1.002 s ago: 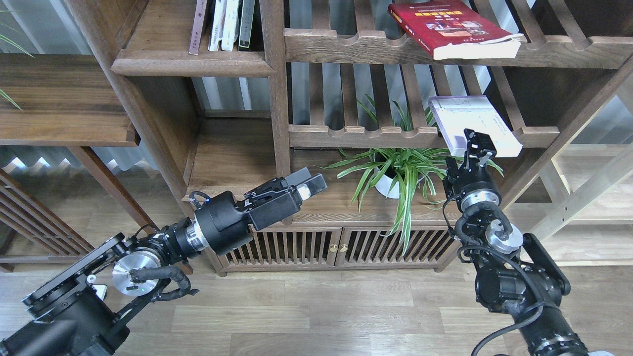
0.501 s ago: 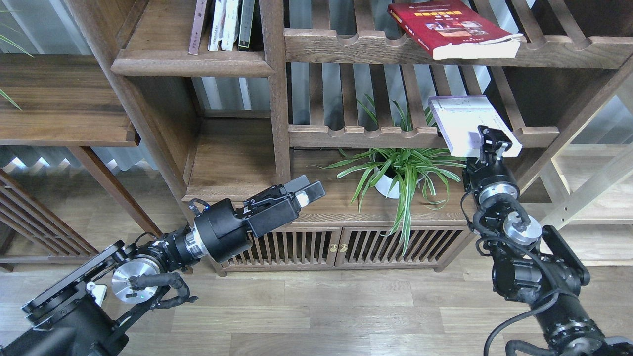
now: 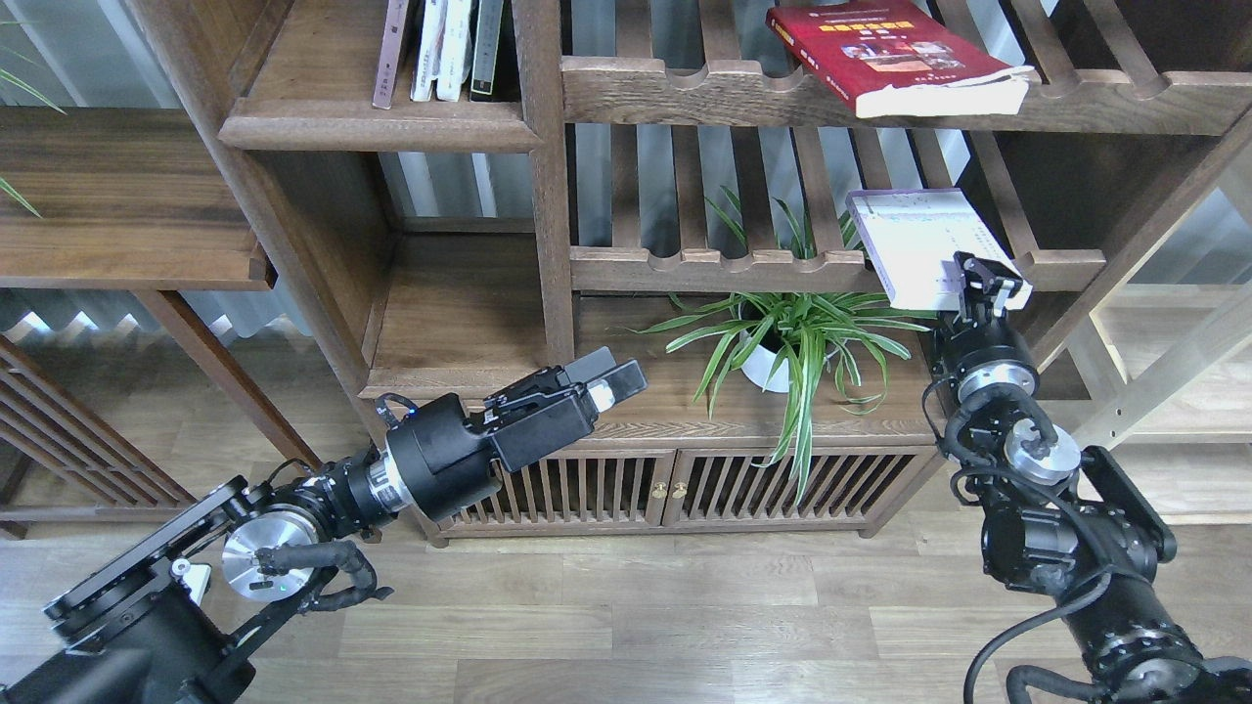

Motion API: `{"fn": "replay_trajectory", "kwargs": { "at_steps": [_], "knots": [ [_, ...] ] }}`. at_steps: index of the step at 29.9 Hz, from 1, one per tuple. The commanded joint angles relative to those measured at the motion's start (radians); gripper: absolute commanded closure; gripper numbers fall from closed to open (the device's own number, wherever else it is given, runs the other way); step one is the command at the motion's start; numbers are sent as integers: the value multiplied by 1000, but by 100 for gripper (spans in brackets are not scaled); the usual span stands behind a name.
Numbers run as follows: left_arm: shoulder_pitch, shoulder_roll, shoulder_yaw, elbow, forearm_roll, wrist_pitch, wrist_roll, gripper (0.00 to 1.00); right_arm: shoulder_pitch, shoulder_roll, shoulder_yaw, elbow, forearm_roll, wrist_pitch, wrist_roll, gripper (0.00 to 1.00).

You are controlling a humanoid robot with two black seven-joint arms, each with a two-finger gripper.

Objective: Organize books on shelf
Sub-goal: 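Tip the white book outward with the right gripper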

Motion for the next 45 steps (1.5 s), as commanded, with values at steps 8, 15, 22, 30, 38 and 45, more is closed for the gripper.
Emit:
{"fn": "replay_trajectory", "kwargs": {
  "at_steps": [8,15,22,30,38,45],
  "knots": [
    [0,2,0,-2,0,0,-2,1,18,8,-15,-11,-6,-3,-1,63],
    [0,2,-3,1,0,0,-2,1,11,21,-4,-23,5,46,2,95],
    [1,-5,-20,27,0,0,-5,1,-9,39,-4,-11,16,144,-1,96],
    [-9,-50,-73,142,-84,0,-2,1,-164,30,-20,139,102,330,-90,98],
    [-57,-55,-73,234,-327,0,57,1,-346,19,-23,352,157,387,-124,98],
    [-69,-64,-78,245,-390,0,164,1,-436,13,-107,441,155,389,-145,98]
  ]
}}
